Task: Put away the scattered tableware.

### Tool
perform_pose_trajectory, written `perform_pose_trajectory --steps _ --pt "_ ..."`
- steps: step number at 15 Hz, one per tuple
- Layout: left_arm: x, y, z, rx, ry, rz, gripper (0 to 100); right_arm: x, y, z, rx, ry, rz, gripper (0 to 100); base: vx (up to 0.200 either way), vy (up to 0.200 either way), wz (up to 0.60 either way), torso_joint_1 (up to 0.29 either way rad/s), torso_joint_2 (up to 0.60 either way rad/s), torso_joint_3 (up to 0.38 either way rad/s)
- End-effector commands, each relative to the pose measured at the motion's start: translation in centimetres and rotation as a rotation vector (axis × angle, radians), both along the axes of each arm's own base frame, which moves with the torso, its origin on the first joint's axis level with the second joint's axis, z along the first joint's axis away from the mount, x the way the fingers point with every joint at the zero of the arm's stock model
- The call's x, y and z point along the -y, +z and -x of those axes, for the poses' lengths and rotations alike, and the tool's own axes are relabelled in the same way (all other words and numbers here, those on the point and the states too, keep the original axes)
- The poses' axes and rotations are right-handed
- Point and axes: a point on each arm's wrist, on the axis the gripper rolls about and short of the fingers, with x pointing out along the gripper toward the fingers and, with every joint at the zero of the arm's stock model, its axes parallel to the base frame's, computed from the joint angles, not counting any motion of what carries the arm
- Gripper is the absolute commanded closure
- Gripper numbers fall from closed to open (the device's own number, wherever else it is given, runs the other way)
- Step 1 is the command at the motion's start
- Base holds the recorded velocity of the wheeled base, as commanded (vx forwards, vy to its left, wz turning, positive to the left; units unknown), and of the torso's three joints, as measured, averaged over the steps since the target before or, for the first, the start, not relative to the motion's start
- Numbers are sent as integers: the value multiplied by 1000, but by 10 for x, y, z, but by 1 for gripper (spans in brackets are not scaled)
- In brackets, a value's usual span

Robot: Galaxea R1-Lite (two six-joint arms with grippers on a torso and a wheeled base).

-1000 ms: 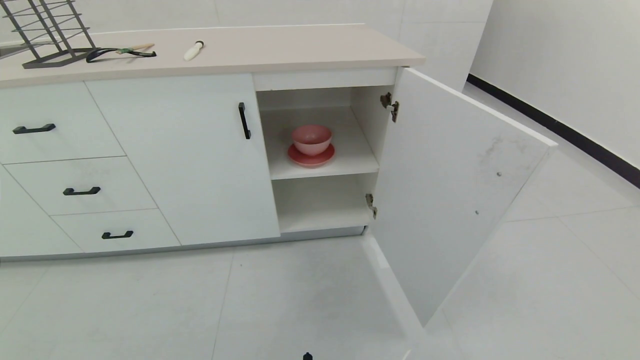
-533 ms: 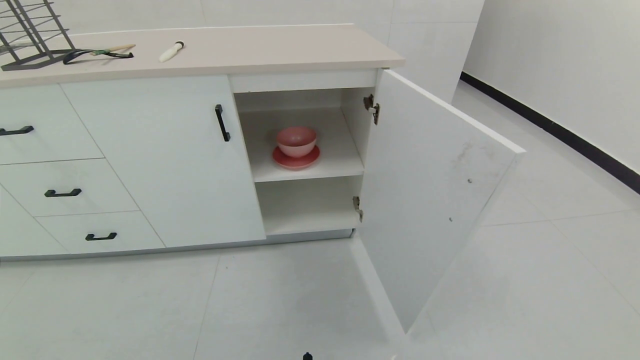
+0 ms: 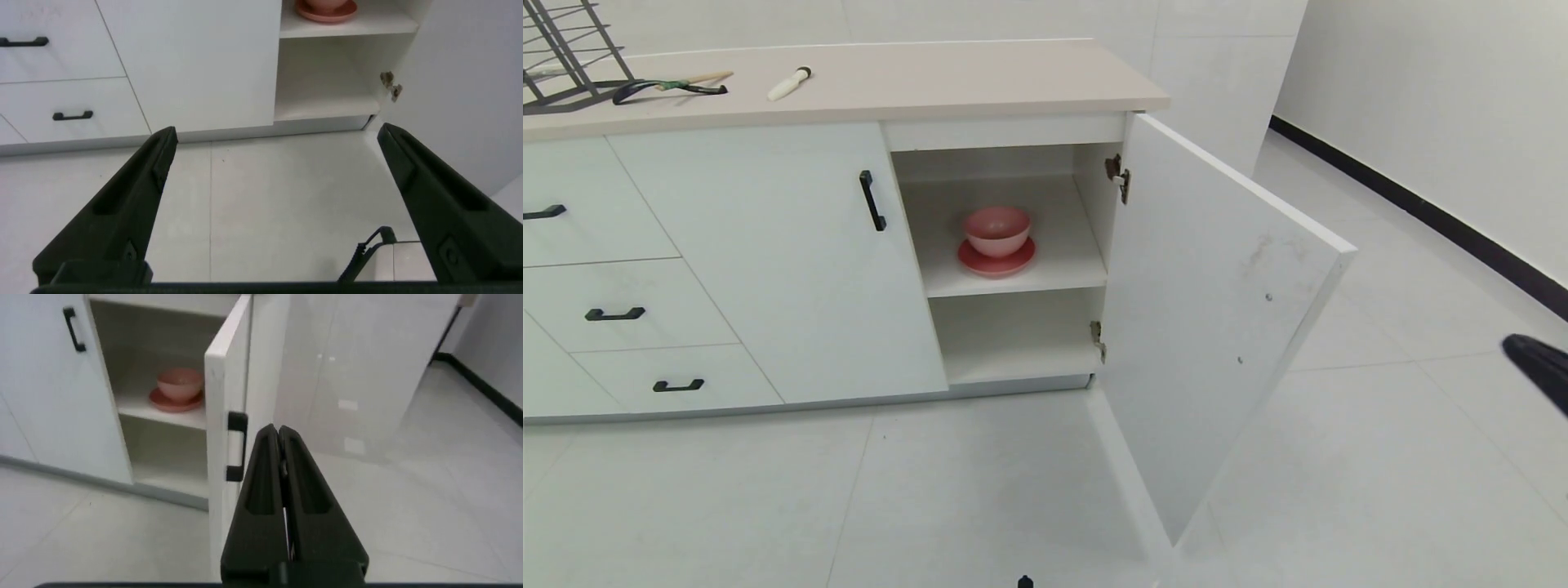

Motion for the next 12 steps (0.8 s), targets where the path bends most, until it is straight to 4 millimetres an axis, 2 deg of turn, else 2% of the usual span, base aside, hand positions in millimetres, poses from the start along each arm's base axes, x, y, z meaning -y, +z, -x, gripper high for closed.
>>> perform_pose_trajectory --steps 1,2,4,5,6,9,11,12 --pt "0 0 0 0 2 1 0 -6 -32 -54 -175 50 31 100 0 0 0 0 0 0" --pt "0 0 0 0 2 1 0 -5 -26 -71 -158 38 27 100 0 0 0 0 0 0" --pt "0 0 0 0 2 1 0 3 -33 -105 -152 -8 21 100 0 0 0 0 0 0" --pt "0 0 0 0 0 1 0 5 -38 -115 -146 -8 19 100 0 0 0 0 0 0" --pt "0 0 0 0 2 1 0 11 -47 -141 -164 -2 20 100 0 0 0 0 0 0" --pt "0 0 0 0 0 2 0 9 -49 -196 -111 24 20 100 0 0 0 0 0 0" --pt "0 0 0 0 2 4 0 -1 -53 -211 -91 111 30 100 0 0 0 0 0 0" --pt "0 0 0 0 2 4 0 -6 -53 -212 -88 131 31 100 0 0 0 0 0 0"
